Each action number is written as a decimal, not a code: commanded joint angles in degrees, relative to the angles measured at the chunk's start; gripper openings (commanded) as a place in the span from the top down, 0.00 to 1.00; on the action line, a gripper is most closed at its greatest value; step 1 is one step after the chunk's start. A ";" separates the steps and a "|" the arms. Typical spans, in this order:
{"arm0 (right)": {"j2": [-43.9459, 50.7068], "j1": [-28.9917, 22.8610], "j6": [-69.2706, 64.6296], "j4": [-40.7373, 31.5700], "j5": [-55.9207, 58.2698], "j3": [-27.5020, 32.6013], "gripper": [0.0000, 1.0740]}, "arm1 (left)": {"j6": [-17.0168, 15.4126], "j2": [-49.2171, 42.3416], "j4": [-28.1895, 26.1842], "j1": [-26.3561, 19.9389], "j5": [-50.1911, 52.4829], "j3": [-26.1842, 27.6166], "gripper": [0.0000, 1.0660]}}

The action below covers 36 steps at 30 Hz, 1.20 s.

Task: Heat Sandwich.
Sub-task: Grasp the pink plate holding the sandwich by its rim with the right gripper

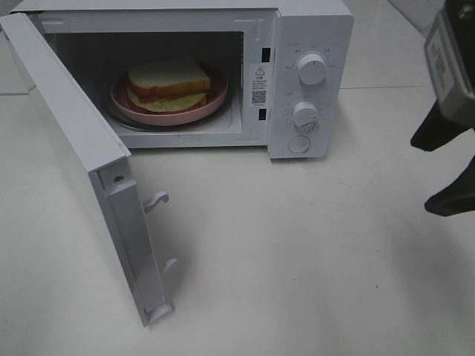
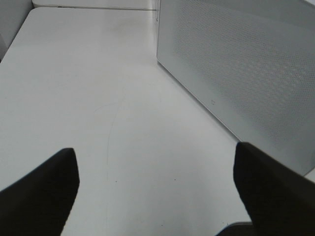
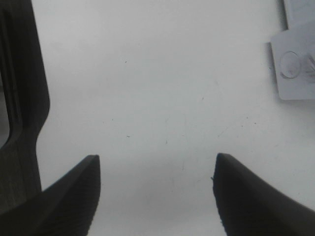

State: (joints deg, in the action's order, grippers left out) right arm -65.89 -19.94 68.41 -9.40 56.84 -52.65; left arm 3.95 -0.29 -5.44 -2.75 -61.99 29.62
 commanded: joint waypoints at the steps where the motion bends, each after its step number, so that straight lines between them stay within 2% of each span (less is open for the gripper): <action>1: -2.46 -3.44 1.55 4.58 -1.66 -0.46 0.39 | -0.34 -0.40 -0.06 0.34 0.74 -0.06 0.24; 7: -8.31 -7.56 1.55 5.73 -2.18 -4.76 0.40 | -0.34 -0.40 -0.06 0.34 0.74 -0.06 0.24; 11: -15.36 -11.29 1.55 5.84 -2.12 -12.38 0.40 | -0.34 -0.40 -0.06 0.34 0.74 -0.06 0.24; 13: -17.07 -12.03 1.55 5.84 -2.12 -13.98 0.40 | -0.34 -0.40 -0.06 0.34 0.74 -0.06 0.24; 15: -22.57 -14.15 1.55 6.30 -2.12 -18.68 0.40 | -0.34 -0.40 -0.06 0.34 0.74 -0.06 0.24; 17: -23.61 -14.50 1.55 6.59 -2.12 -19.54 0.40 | -0.34 -0.40 -0.06 0.34 0.74 -0.06 0.24; 19: -28.48 -16.27 1.55 7.33 -2.18 -24.06 0.40 | -0.34 -0.40 -0.06 0.34 0.74 -0.06 0.24; 21: -30.14 -16.67 1.55 7.39 -2.18 -25.67 0.40 | -0.34 -0.40 -0.06 0.34 0.74 -0.06 0.24; 23: -35.41 -17.59 1.55 7.39 -2.69 -30.88 0.40 | -0.34 -0.40 -0.06 0.34 0.74 -0.06 0.24; 26: -38.39 -18.05 1.32 7.22 -2.75 -34.26 0.40 | -0.34 -0.40 -0.06 0.34 0.74 -0.06 0.24; 27: -41.20 -18.28 1.26 6.93 -2.52 -37.64 0.40 | -0.34 -0.40 -0.06 0.34 0.74 -0.06 0.24; 30: -46.52 -18.62 1.26 6.82 -2.35 -42.46 0.42 | -0.34 -0.40 -0.06 0.34 0.74 -0.06 0.24; 36: -50.94 -18.91 1.38 6.99 -2.98 -46.98 0.43 | -0.34 -0.40 -0.06 0.34 0.74 -0.06 0.24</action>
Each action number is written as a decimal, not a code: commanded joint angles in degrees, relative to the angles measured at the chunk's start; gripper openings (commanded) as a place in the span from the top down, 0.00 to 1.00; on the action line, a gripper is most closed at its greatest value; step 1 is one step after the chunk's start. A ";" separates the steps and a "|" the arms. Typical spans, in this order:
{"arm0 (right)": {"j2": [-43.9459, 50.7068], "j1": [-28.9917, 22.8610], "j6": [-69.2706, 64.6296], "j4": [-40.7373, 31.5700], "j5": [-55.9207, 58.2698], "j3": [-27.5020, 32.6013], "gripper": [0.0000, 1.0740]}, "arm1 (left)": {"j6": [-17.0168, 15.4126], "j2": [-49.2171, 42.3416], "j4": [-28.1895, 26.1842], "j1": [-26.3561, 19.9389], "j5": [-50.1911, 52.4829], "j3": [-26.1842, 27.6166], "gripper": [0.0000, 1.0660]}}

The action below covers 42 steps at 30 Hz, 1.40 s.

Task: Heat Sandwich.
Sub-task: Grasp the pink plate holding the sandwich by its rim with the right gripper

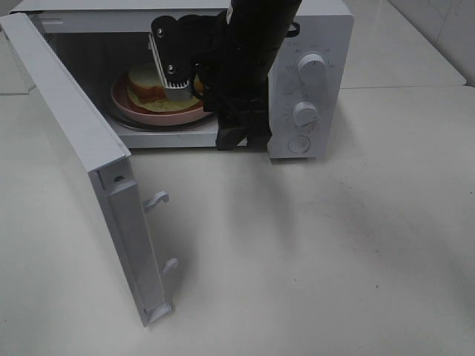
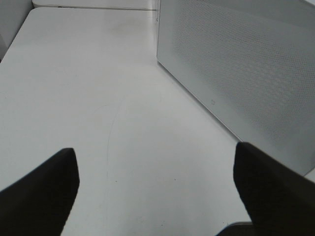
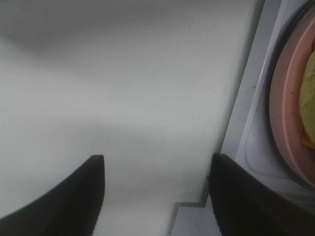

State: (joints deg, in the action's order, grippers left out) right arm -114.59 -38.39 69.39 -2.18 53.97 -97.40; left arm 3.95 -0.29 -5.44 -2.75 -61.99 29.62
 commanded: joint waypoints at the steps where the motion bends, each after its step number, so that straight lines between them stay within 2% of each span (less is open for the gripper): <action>1: -3.27 -0.52 0.57 -0.23 -0.06 -3.15 0.43 | -0.34 -0.40 -0.06 0.34 0.74 -0.06 0.24; 10: -10.03 -0.52 0.63 0.06 -0.40 -9.28 0.44 | -0.34 -0.40 -0.06 0.34 0.74 -0.06 0.24; 13: -11.46 -0.52 0.86 2.69 -0.52 -10.89 0.44 | -0.34 -0.40 -0.06 0.34 0.74 -0.06 0.24; 42: -12.89 -0.52 0.97 4.70 -6.59 -11.40 0.44 | -0.34 -0.40 -0.06 0.34 0.74 -0.06 0.24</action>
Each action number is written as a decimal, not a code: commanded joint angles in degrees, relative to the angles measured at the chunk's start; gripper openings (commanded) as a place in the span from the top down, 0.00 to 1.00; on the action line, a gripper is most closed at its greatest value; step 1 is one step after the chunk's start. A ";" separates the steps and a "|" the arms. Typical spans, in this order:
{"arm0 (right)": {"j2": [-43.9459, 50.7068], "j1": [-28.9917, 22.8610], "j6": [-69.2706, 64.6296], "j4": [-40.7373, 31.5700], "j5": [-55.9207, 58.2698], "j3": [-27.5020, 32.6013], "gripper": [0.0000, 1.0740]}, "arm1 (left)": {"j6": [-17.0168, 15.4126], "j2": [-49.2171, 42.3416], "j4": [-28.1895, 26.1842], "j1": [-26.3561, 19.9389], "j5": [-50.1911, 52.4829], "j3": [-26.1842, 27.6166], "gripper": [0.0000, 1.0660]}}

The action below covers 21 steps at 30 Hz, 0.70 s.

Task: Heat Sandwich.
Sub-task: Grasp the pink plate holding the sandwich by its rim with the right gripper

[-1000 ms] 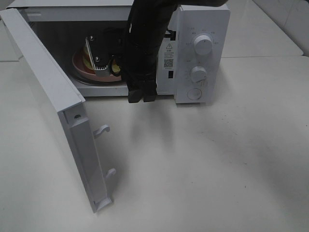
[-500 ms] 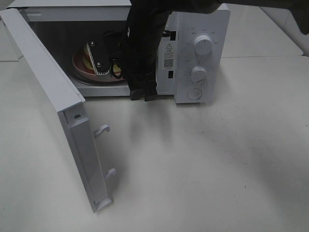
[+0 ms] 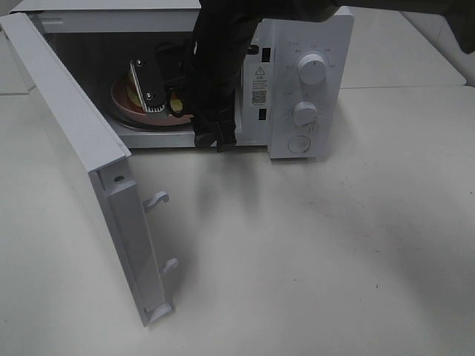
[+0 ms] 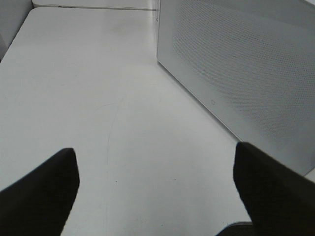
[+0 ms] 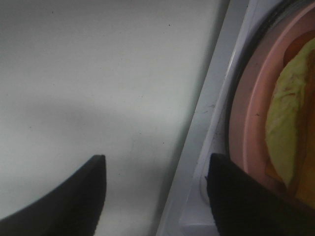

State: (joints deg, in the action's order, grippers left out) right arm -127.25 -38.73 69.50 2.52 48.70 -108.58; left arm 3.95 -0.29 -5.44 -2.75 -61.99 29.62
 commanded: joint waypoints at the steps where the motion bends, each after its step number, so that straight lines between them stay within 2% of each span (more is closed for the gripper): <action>1: -0.23 -0.17 0.86 0.00 -2.64 -0.23 0.44 | -0.34 -0.40 -0.06 0.34 0.74 -0.06 0.24; 21: -3.44 -0.06 0.86 -0.34 -7.79 -0.23 0.46 | -0.34 -0.40 -0.06 0.34 0.74 -0.06 0.24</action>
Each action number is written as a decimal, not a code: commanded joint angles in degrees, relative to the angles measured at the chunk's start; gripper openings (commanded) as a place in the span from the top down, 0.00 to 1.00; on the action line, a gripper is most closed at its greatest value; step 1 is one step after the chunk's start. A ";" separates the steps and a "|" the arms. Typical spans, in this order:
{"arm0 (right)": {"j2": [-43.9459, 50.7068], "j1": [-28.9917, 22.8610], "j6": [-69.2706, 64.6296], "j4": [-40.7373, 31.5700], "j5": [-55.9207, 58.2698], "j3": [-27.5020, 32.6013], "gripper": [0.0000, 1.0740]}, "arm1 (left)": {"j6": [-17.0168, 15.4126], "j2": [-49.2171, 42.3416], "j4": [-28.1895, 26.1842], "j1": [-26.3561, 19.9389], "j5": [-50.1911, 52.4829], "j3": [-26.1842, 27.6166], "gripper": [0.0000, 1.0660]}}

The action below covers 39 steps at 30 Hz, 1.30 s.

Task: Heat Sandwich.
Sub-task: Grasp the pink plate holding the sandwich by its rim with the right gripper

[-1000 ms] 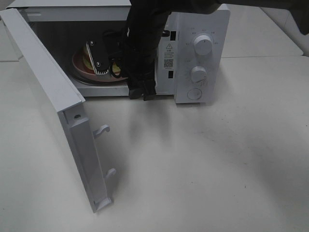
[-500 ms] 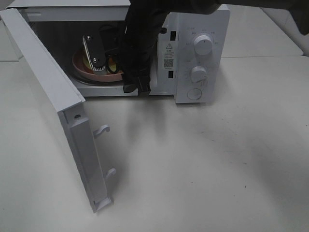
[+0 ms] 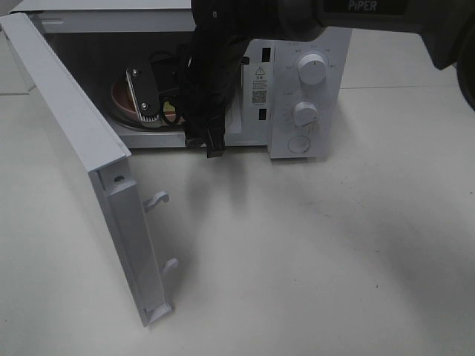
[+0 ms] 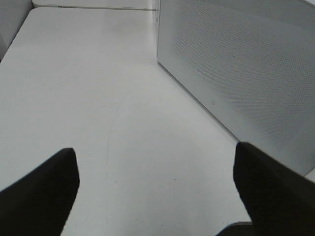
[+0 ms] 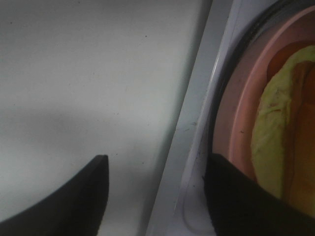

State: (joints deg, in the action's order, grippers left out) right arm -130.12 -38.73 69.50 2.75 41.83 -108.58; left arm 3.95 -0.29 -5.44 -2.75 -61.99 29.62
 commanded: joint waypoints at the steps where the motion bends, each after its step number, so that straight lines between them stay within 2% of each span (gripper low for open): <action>1: -0.63 0.00 0.86 -0.69 -1.15 -0.23 0.46 | -0.34 -0.40 -0.06 0.34 0.74 -0.06 0.24; 10: -1.03 0.00 0.86 -0.69 -3.44 -0.29 0.46 | -0.34 -0.40 -0.06 0.34 0.74 -0.06 0.24; 20: -3.32 1.03 -0.23 -1.72 -0.40 -4.30 0.46 | -0.34 -0.40 -0.06 0.34 0.74 -0.06 0.24; 39: -3.67 2.06 -0.29 -0.46 -2.92 -4.30 0.46 | -0.34 -0.40 -0.06 0.34 0.74 -0.06 0.24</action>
State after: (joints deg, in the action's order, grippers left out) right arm -133.50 -36.78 69.27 2.01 39.25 -112.59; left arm 3.95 -0.29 -5.44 -2.75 -61.99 29.62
